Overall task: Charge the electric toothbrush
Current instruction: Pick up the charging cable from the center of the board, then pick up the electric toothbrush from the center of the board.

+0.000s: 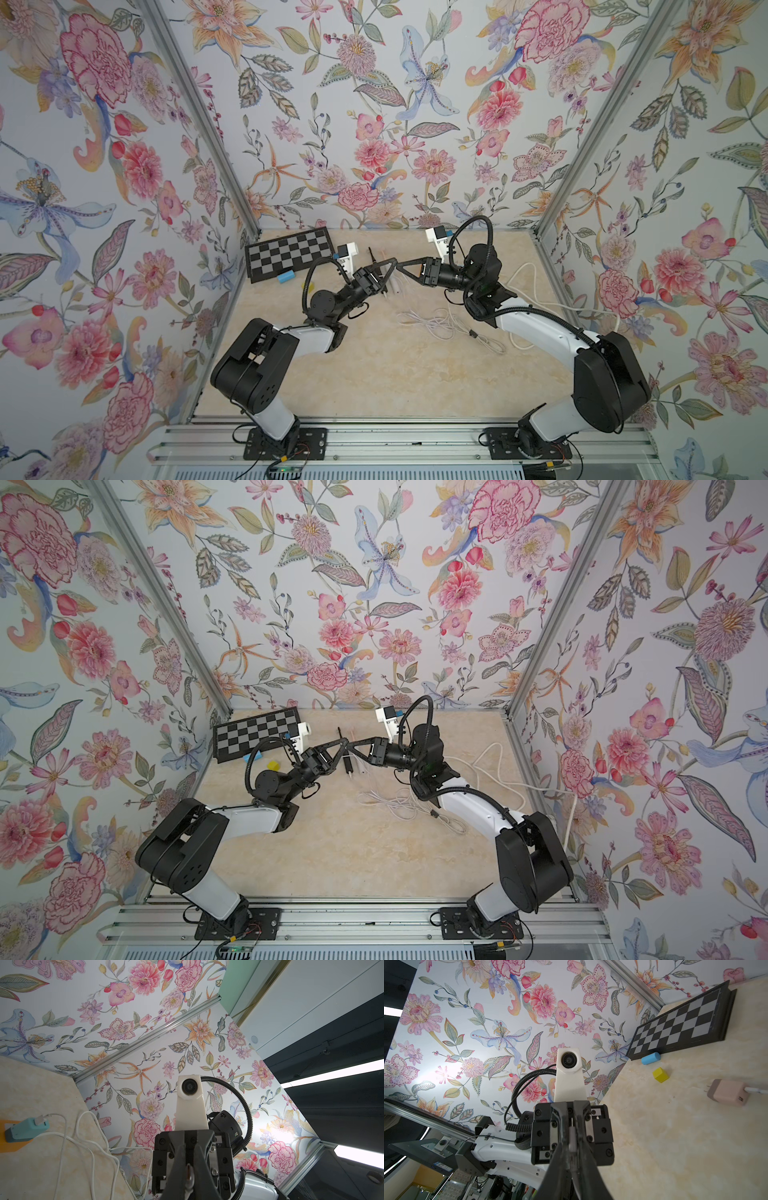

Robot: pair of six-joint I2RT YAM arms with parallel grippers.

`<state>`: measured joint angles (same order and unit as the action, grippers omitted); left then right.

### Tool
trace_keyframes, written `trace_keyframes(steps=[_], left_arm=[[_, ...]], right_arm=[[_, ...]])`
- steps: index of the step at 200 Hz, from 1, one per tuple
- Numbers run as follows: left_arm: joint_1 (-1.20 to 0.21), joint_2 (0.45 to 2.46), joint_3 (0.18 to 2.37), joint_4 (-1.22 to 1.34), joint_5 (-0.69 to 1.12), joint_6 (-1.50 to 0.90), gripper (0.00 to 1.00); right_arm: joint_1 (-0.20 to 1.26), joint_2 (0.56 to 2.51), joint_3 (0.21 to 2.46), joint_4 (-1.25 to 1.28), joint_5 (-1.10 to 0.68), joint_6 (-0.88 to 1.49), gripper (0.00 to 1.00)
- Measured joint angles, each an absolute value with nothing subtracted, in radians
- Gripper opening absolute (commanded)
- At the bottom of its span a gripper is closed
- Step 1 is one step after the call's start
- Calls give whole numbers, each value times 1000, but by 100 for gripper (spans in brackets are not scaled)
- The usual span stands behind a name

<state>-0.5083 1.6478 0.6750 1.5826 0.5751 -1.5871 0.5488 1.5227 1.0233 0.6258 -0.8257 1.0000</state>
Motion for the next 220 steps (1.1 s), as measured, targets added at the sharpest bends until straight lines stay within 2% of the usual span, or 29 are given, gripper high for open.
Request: trace_keyframes(steps=[23, 52, 73, 84, 96, 121, 134, 153, 167, 184, 220], left_arm=[[-512, 1648, 675, 1580, 567, -1587, 0], [-512, 1648, 675, 1575, 560, -1578, 0], [-512, 1648, 675, 1575, 559, -1555, 0], [-513, 1644, 675, 1568, 556, -1522, 23], [-517, 1620, 674, 1519, 545, -1448, 29], [-533, 1456, 701, 1133, 445, -1187, 34], [-539, 1391, 778, 886, 330, -1039, 37], [-540, 1382, 944, 572, 137, -870, 36], [-540, 1441, 1093, 351, 6, -793, 36], [-540, 1578, 1287, 129, -88, -726, 31], [-540, 1811, 1496, -133, -92, -636, 21]], right_arm=[[549, 1528, 1023, 625, -829, 995, 16], [550, 1533, 1024, 625, -832, 981, 0], [550, 1533, 1024, 624, -830, 973, 0], [548, 1533, 1024, 618, -829, 968, 0], [540, 1526, 1024, 592, -824, 957, 0], [489, 1478, 997, 504, -803, 921, 0], [437, 1432, 975, 418, -768, 882, 0], [373, 1373, 963, 286, -696, 816, 0], [356, 1337, 947, 231, -661, 779, 0], [354, 1307, 920, 188, -645, 752, 0], [354, 1277, 838, 144, -635, 736, 0]])
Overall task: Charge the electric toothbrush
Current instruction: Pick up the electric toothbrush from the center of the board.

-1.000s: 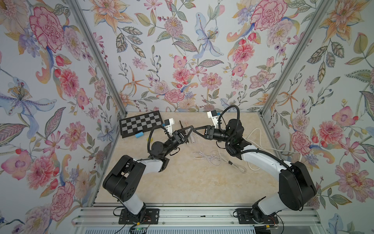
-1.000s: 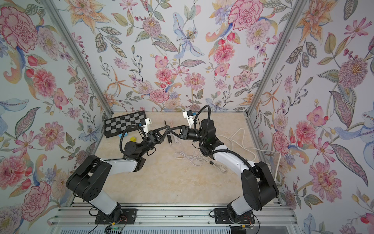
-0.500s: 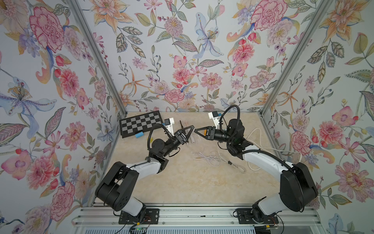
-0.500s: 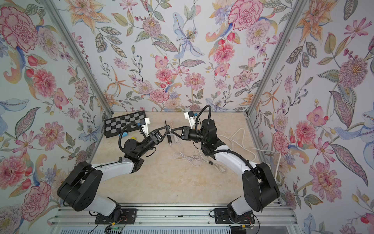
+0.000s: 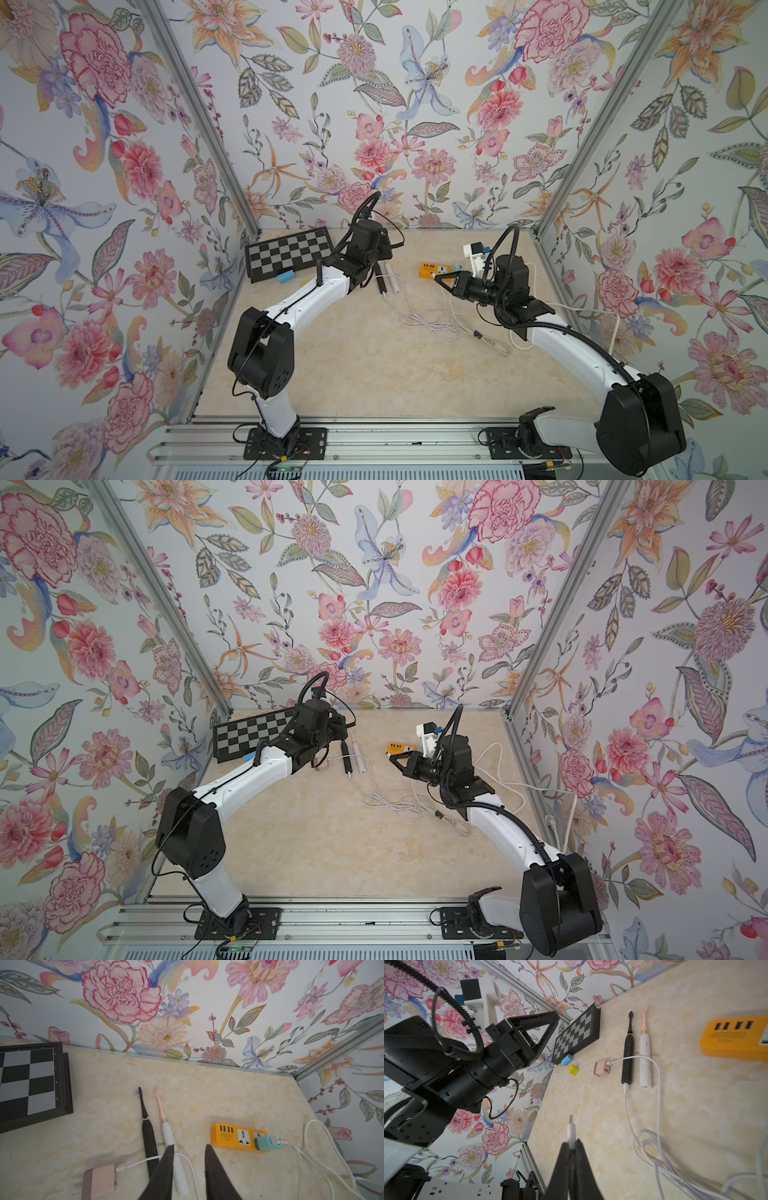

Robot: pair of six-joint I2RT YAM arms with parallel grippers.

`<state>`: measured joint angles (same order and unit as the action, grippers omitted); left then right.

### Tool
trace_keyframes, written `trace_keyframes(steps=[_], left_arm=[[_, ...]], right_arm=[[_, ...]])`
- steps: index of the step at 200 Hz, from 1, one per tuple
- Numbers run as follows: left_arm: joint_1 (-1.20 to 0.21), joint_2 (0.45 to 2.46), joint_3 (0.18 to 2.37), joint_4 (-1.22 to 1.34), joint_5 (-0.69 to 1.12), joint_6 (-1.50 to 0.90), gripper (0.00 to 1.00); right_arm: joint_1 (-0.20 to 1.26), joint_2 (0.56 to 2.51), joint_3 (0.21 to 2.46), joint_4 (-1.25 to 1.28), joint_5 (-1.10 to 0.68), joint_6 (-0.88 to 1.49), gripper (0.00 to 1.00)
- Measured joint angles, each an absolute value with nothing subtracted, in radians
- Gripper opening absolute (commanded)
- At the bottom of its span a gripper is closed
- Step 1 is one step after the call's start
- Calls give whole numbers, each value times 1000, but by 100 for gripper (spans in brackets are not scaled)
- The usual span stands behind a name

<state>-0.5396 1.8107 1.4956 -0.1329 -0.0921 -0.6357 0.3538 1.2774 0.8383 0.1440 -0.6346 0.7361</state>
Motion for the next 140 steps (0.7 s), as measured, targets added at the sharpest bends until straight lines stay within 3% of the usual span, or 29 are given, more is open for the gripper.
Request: trace_keyframes(steps=[15, 41, 96, 140], left_arm=[[-540, 1879, 1529, -181, -73, -630, 17], [-540, 2008, 1637, -270, -61, -658, 22], [-522, 2426, 2204, -547, -109, -735, 24], [-477, 2544, 2284, -614, -49, -783, 37]], right_arm=[[354, 1262, 808, 122, -631, 736, 0], [354, 1249, 794, 115, -627, 736, 0], [354, 1246, 794, 115, -628, 736, 0], [354, 1246, 794, 115, -628, 731, 0]])
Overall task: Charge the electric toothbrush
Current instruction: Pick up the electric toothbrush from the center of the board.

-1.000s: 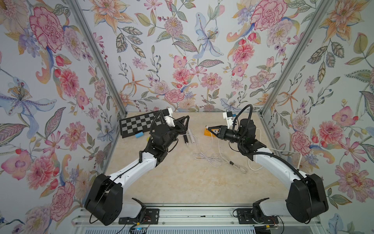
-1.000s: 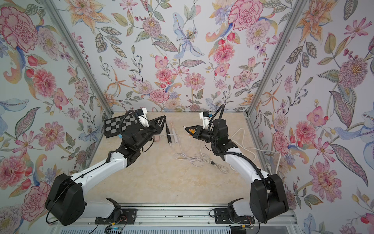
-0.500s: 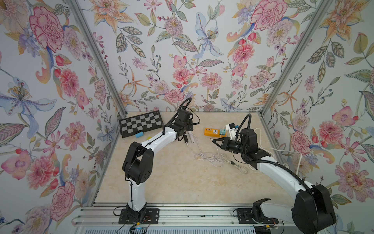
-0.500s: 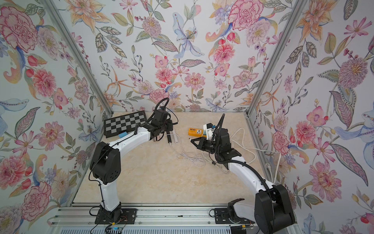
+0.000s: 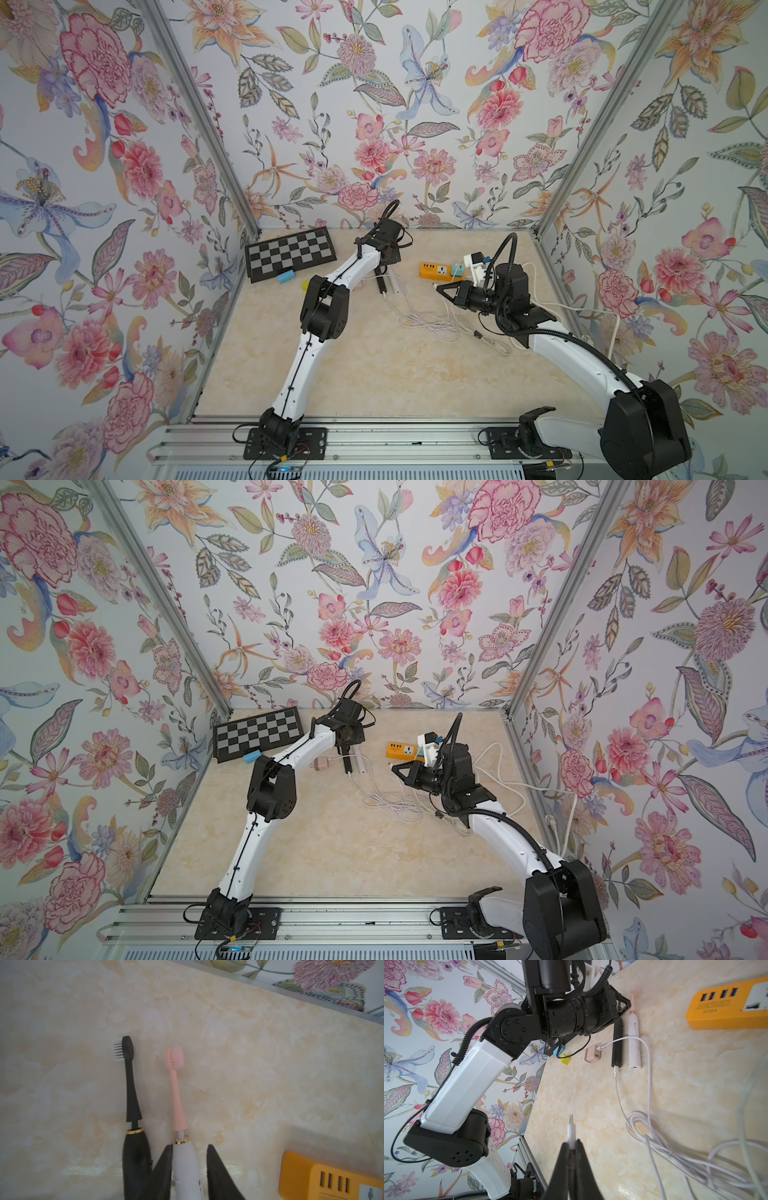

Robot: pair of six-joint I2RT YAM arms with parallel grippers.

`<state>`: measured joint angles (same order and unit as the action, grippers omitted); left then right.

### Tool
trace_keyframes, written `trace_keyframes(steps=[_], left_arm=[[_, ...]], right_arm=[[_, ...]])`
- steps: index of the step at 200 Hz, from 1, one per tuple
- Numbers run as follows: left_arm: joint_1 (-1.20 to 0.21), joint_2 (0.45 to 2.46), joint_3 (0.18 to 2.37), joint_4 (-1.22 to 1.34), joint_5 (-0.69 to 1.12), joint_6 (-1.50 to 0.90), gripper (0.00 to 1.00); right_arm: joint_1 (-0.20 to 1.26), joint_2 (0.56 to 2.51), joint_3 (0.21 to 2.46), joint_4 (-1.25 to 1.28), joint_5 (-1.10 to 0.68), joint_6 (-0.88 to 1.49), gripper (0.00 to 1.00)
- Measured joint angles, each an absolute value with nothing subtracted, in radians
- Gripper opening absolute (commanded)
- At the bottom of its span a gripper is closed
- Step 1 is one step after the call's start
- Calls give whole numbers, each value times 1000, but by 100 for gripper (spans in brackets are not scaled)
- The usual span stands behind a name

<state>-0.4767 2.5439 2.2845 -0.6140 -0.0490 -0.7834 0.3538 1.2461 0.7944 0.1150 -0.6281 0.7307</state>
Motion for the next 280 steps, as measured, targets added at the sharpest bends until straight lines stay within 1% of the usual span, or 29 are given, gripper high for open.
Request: trace_keyframes(steps=[46, 71, 90, 120, 150, 172, 188, 218, 231, 235, 261, 280], left_arm=[[-465, 2547, 2264, -609, 5, -782, 40], [-466, 2553, 2264, -611, 29, -775, 37], [-468, 2563, 2259, -624, 49, -767, 37], [-474, 2556, 2223, -620, 60, -751, 38], [-485, 2504, 2130, -582, 73, -740, 38], [-498, 2450, 2034, -551, 84, -743, 29], [-507, 2422, 1982, -525, 97, -752, 21], [-511, 2414, 1969, -512, 106, -759, 6], [-511, 2414, 1971, -511, 112, -759, 1], [-511, 2414, 1972, -511, 116, -759, 0], [-511, 2405, 1971, -479, 126, -748, 0], [-502, 2346, 1924, -387, 124, -743, 0]], right_arm=[[354, 1246, 794, 115, -631, 725, 0], [354, 1246, 794, 115, -631, 725, 0], [356, 1246, 794, 115, -630, 725, 1], [371, 1246, 794, 115, -629, 725, 1], [392, 1249, 795, 115, -622, 725, 1], [403, 1258, 795, 115, -618, 725, 1], [406, 1266, 796, 115, -616, 725, 1], [406, 1272, 799, 115, -616, 725, 1], [406, 1272, 801, 115, -616, 726, 1], [406, 1272, 802, 114, -616, 726, 1], [406, 1272, 808, 114, -614, 730, 1], [406, 1272, 813, 114, -607, 737, 1]])
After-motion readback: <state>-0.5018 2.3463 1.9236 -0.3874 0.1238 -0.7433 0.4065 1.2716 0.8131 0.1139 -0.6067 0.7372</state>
